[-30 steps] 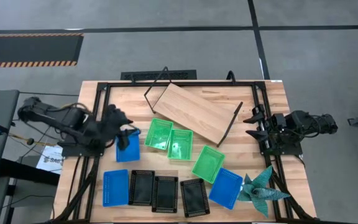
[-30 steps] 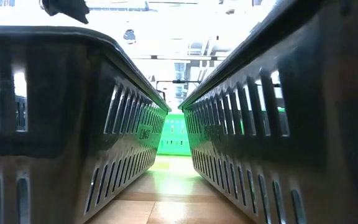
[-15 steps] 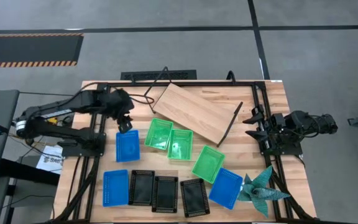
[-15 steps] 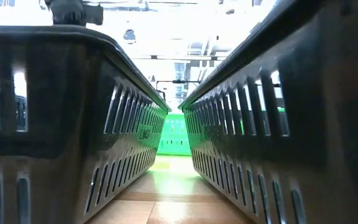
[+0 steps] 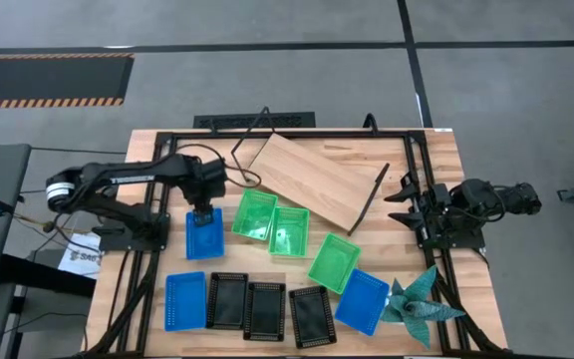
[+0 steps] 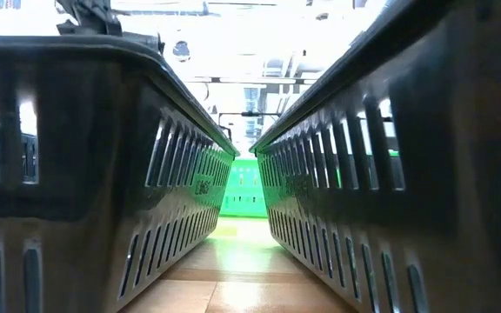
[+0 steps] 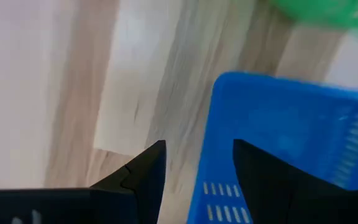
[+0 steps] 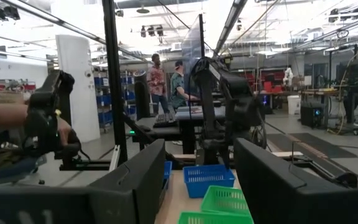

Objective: Stack baskets on shelf by color
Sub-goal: Put the top left blue bin on the shelf

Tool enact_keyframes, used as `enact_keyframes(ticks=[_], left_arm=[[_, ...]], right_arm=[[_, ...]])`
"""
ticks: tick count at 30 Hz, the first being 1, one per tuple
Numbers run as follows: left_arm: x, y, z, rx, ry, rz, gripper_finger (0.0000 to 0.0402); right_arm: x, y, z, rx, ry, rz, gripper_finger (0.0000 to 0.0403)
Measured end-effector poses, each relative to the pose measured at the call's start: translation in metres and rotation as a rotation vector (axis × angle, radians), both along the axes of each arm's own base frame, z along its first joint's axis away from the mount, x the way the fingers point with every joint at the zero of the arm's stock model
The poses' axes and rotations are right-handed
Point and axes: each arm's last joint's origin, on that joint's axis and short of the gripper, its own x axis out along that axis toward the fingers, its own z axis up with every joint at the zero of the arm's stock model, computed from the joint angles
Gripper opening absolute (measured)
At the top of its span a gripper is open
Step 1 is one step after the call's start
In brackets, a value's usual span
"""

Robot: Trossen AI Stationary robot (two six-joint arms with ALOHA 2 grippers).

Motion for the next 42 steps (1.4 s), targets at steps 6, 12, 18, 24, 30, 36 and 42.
enact_keyframes(ticks=[6, 12, 18, 24, 30, 36, 42], left_arm=[[-0.001, 0.001, -0.023, 0.014, 0.079, -0.023, 0.0174], [0.001, 0.004, -0.025, 0.095, 0.124, -0.03, 0.0165], [0.0, 0.005, -0.025, 0.119, 0.142, -0.071, 0.0052], [-0.002, 0.003, -0.025, 0.104, 0.16, -0.072, 0.0005], [-0.001, 0.0, -0.011, 0.09, 0.209, -0.069, 0.0001], [0.014, -0.002, 0.022, 0.114, 0.168, -0.082, 0.0], [0.032, -0.005, 0.071, 0.215, 0.059, -0.087, 0.0]], right_arm=[[0.0, 0.0, 0.0, 0.0, -0.003, 0.0, 0.0215], [0.0, 0.0, 0.0, 0.0, -0.001, 0.0, 0.0215], [0.0, 0.0, -0.001, 0.02, 0.007, 0.006, 0.0215], [0.0, 0.0, -0.001, 0.019, 0.016, 0.006, 0.0214], [0.0, 0.0, -0.002, 0.02, 0.023, 0.006, 0.0214], [0.0, 0.0, -0.002, 0.02, 0.023, 0.005, 0.0214], [0.0, 0.0, -0.002, 0.046, 0.025, 0.012, 0.0214]])
